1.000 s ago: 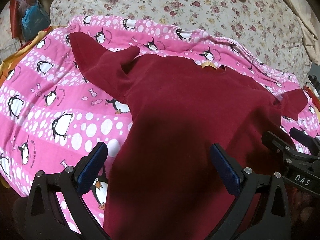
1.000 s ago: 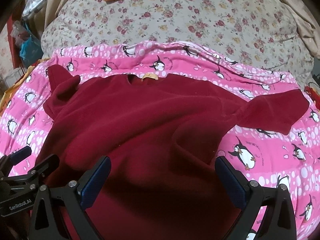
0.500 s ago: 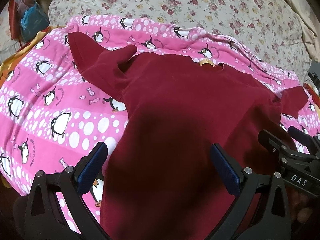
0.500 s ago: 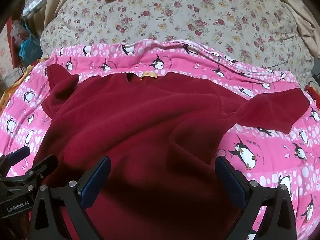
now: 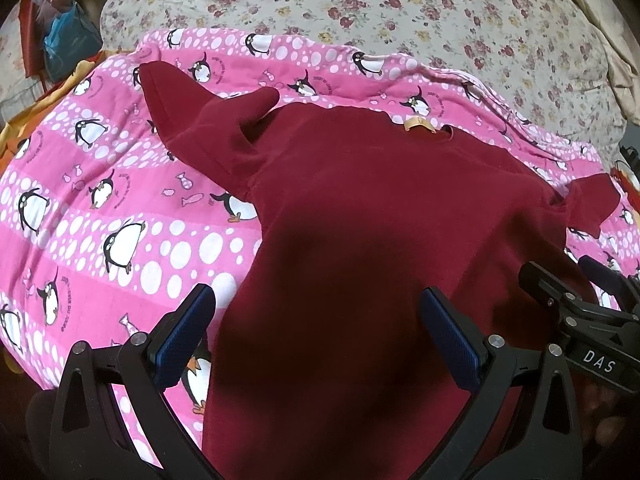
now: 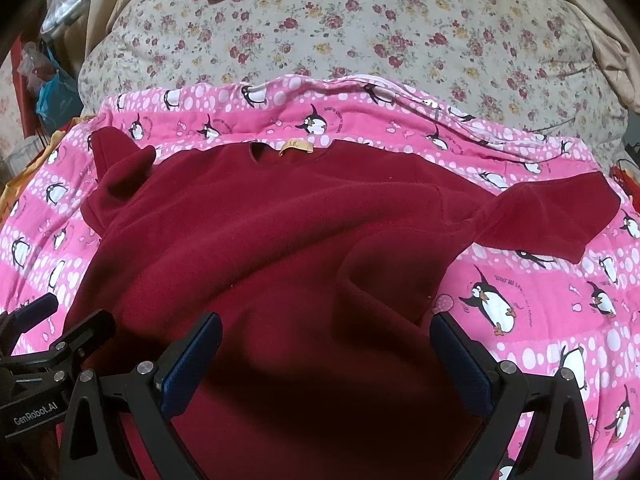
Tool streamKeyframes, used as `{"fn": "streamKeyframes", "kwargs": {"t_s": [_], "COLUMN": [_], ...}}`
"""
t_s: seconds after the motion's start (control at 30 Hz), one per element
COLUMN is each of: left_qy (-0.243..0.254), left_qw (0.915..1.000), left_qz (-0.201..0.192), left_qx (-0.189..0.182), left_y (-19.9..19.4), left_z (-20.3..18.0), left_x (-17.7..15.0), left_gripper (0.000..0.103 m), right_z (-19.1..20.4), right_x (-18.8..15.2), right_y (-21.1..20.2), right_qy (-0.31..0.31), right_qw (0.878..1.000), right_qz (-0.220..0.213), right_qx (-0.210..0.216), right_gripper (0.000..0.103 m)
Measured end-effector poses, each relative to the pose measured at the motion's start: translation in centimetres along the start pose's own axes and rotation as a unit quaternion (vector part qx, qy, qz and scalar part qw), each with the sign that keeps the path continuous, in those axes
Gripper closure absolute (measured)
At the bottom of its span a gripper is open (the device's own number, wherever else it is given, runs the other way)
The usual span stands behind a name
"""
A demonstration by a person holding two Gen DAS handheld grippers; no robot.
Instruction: Fold small clothes
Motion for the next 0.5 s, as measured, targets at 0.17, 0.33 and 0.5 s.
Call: {"fn": "streamKeyframes", "kwargs": {"t_s": [0.17,0.33,0.5], "left_qy": [-0.001,-0.006,-0.011], "left_qw": [1.0000,0.9999,0.9997], "left_qz": [-0.002,-0.011,-0.019], "left_qx": [0.002,0.009,0.015], "left_y": [-0.1,-0.4,-0.7], "left_z": [0.5,1.1,1.7], "left_x": [0.2,1.1,1.8], "left_gripper": [0.001,0.001,0.001], "right_z": [0.1,0.8,1.8], "right_x": [0.2,1.1,2.1], "right_y": [0.1,0.2,0.1], "right_qy": [0.002,-0.003,-0.017], "right_qw": [1.000,1.000,1.000], "right_qz": [0.002,0.000,-0.010], "right_qx": [0.003,0.009,0.011], "right_gripper": [0.000,0.000,0.000]}}
Point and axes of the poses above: each gripper's, at about its wrist camera, not at the fingertips, and y roughly the way its jaws point, z to its left, x to its top, the point moved 2 cm from there along y, roughly the way its jaws point, and after that the axes turned 3 degrees about x, right-handed, at the moved point
